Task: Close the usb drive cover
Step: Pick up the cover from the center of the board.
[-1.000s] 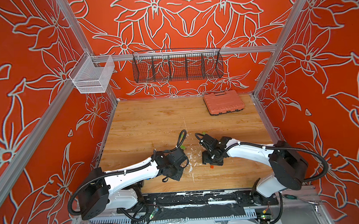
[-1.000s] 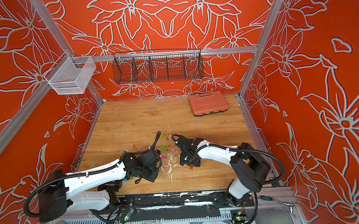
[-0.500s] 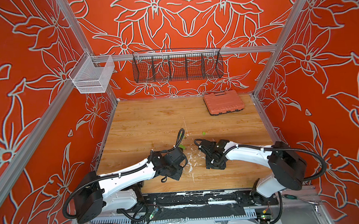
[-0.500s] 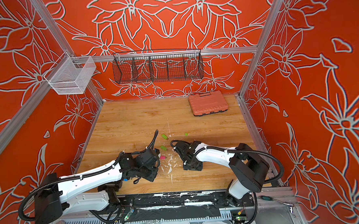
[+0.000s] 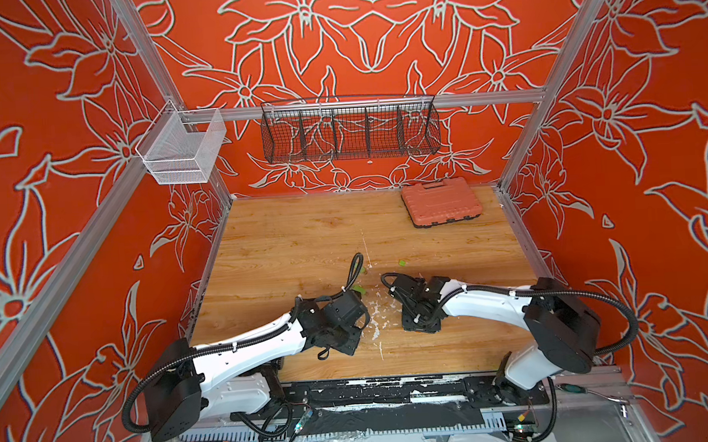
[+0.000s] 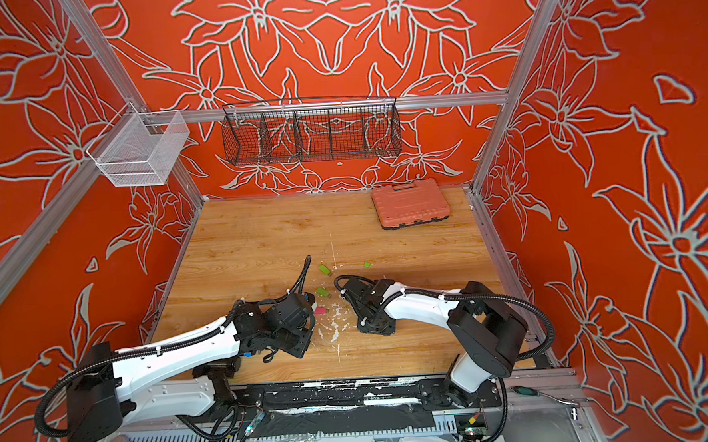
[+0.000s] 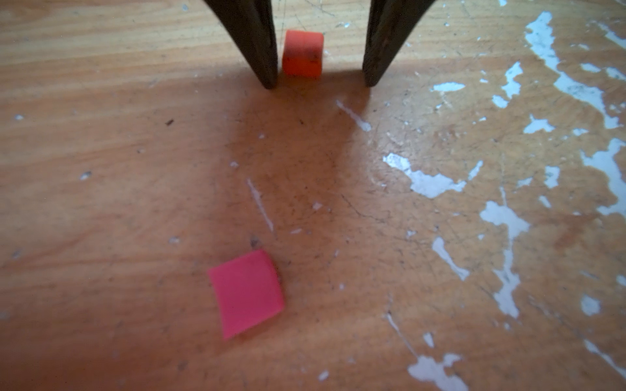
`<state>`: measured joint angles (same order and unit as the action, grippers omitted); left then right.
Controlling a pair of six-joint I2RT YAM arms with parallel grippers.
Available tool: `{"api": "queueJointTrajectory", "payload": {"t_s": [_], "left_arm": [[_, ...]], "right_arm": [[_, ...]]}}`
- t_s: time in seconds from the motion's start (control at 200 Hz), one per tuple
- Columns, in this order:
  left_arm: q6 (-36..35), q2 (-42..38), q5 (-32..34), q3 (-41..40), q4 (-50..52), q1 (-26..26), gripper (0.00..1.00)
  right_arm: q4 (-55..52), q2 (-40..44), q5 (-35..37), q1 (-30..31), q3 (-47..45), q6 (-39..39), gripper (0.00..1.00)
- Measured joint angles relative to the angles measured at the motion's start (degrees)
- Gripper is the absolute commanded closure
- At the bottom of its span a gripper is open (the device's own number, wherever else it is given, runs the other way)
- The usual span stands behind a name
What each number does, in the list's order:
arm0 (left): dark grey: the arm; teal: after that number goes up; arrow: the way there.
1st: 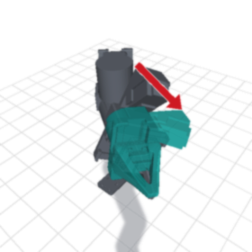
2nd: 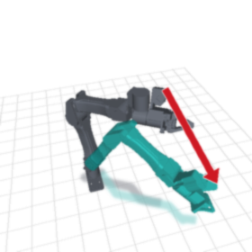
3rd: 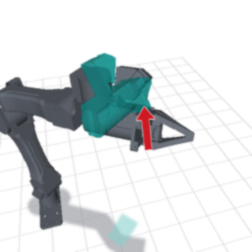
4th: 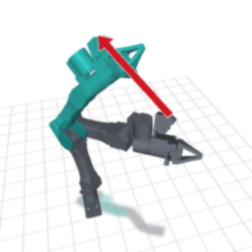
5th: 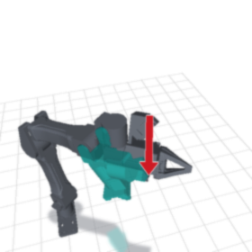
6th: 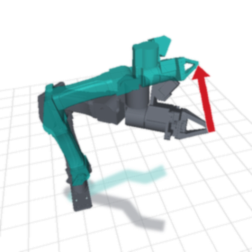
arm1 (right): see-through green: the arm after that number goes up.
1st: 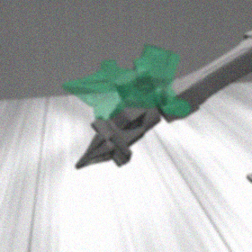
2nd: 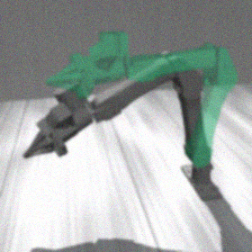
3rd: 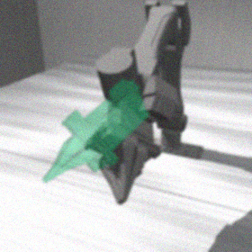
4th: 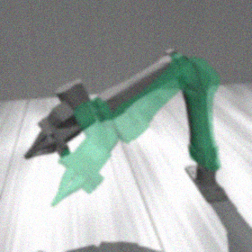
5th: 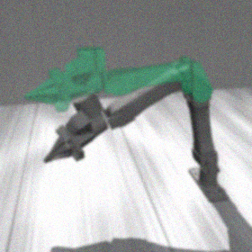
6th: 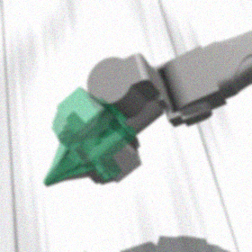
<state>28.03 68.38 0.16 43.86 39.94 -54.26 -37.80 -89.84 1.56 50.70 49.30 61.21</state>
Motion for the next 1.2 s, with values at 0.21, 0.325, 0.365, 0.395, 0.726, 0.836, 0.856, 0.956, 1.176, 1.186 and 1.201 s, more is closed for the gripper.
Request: {"api": "queueJointTrajectory", "payload": {"t_s": [0.21,0.325,0.365,0.395,0.726,0.836,0.856,0.956,1.176,1.186,1.201], "left_arm": [[-0.2,-0.5,0.0,-0.3,-0.2,0.0,0.89],[-0.4,-0.5,-0.1,-0.4,-0.2,0.0,0.89],[-0.4,-0.5,-0.1,-0.4,-0.2,0.0,0.89],[-0.4,-0.5,-0.1,-0.4,-0.2,0.0,0.89],[-0.3,-2.4,-0.5,-0.4,-0.4,0.0,0.89],[-0.2,-4.0,-1.6,-0.4,-1.1,0.6,0.89],[-0.1,-4.3,-1.8,-0.4,-1.4,0.8,0.9],[0.0,-6.5,-4.5,-1.1,-3.7,2.9,0.94],[0.2,-10.6,-15.0,-4.4,-12.0,11.5,0.95],[0.2,-10.6,-15.6,-4.4,-12.6,11.9,0.95],[0.2,-10.6,-16.5,-4.4,-13.3,12.5,0.95]], "right_arm": [[0.9,2.1,0.2,0.0,-2.2,1.2,0.63],[0.7,2.1,0.5,0.0,-2.2,1.4,0.68],[0.6,2.1,0.6,0.0,-2.2,1.4,0.7],[0.5,2.0,0.8,0.0,-2.2,1.4,0.72],[0.4,2.3,1.2,0.2,-2.4,1.2,0.86],[0.8,3.4,1.5,0.3,-3.2,1.0,0.88],[0.8,3.9,1.6,0.3,-3.4,0.9,0.89],[0.8,7.6,2.8,0.4,-3.7,-0.9,0.9],[8.1,21.9,0.6,-3.6,-3.1,-11.7,0.93],[8.8,22.7,0.3,-4.2,-3.1,-12.1,0.93],[9.9,23.5,-0.5,-4.8,-3.1,-12.8,0.93]]}}
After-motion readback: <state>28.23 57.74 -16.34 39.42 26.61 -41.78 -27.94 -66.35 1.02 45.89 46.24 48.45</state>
